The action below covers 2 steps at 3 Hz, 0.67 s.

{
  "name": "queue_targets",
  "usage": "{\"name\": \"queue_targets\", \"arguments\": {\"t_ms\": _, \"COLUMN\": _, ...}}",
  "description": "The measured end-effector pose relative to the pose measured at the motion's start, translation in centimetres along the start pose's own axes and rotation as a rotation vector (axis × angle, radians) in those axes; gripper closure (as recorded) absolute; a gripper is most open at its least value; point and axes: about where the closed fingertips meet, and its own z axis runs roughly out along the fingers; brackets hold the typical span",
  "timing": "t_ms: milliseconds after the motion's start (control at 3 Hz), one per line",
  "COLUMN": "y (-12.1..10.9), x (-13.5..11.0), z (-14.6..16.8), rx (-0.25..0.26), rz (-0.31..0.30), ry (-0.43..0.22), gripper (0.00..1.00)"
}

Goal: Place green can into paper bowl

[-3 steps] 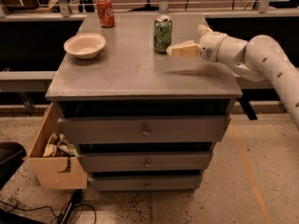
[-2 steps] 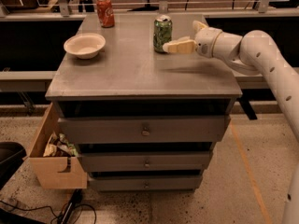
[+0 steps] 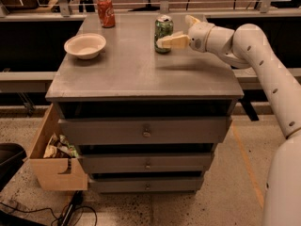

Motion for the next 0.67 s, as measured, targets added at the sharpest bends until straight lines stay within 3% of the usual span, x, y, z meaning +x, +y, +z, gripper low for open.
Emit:
{"name": "queue_targets", "arguments": {"t_ms": 333, "y": 0.2, "x": -0.1, "z": 1.5, "rx": -0.025, "rz": -0.002, "ry": -0.007, "gripper": 0.0}}
{"name": "queue_targets", "arguments": {"t_ms": 667, "y": 0.5, "x": 0.0, "z": 2.9, "rx": -0.052, "rz": 0.003, "ry": -0.01, "gripper": 0.17}}
